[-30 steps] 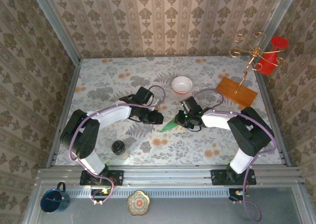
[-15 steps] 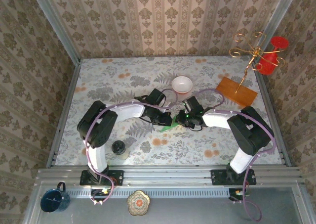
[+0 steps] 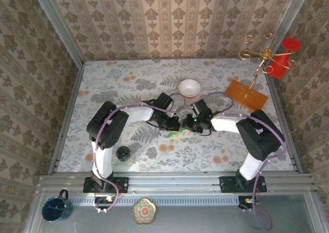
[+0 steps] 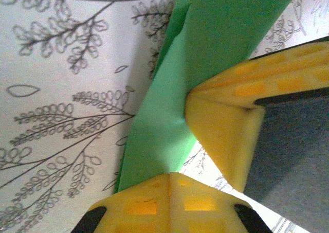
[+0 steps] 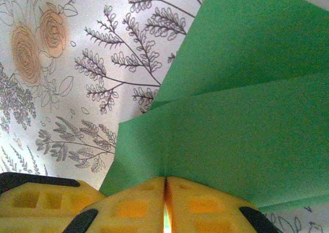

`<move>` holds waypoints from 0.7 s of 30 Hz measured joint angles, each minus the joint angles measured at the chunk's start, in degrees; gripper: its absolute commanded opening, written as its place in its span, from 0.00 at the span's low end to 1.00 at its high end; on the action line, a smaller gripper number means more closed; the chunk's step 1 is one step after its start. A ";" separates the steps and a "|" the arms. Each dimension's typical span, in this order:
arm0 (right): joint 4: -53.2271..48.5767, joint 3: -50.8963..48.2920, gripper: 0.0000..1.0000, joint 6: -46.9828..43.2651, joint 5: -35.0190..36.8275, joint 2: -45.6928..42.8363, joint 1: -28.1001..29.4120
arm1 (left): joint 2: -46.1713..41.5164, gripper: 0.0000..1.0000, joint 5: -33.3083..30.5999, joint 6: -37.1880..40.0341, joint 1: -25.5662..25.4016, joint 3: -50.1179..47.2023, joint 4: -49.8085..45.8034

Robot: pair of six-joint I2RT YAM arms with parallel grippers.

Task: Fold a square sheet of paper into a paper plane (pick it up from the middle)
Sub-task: Fold the wing for the fifth time at the center of the table.

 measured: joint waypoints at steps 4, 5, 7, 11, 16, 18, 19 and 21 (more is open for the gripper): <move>-1.79 1.44 0.14 -1.11 -0.09 0.72 0.00 | -0.11 0.08 0.66 0.00 0.35 -1.38 1.40; -2.23 1.75 0.14 -1.46 -0.09 0.87 0.00 | -0.24 0.08 0.72 0.02 0.37 -1.73 1.75; -2.84 2.21 0.14 -1.97 -0.13 1.09 0.00 | -0.68 0.08 0.66 0.09 0.42 -2.34 2.10; -3.87 2.89 0.14 -3.06 -0.22 1.46 0.00 | -2.43 0.07 -0.02 1.18 0.63 -4.15 1.42; -4.83 3.61 0.14 -3.67 -0.28 1.84 0.00 | -4.44 0.07 -1.14 3.26 0.74 -5.97 -0.79; -4.83 3.65 0.14 -3.85 -0.42 1.90 0.00 | -5.42 0.07 -1.60 4.04 0.74 -6.88 -1.49; -4.83 3.65 0.14 -3.87 -0.44 1.90 0.00 | -6.14 0.06 -1.81 4.35 0.74 -7.61 -1.86; -4.81 3.65 0.14 -3.93 -0.46 1.92 -0.04 | -7.50 0.06 -2.14 4.79 0.74 -9.25 -2.56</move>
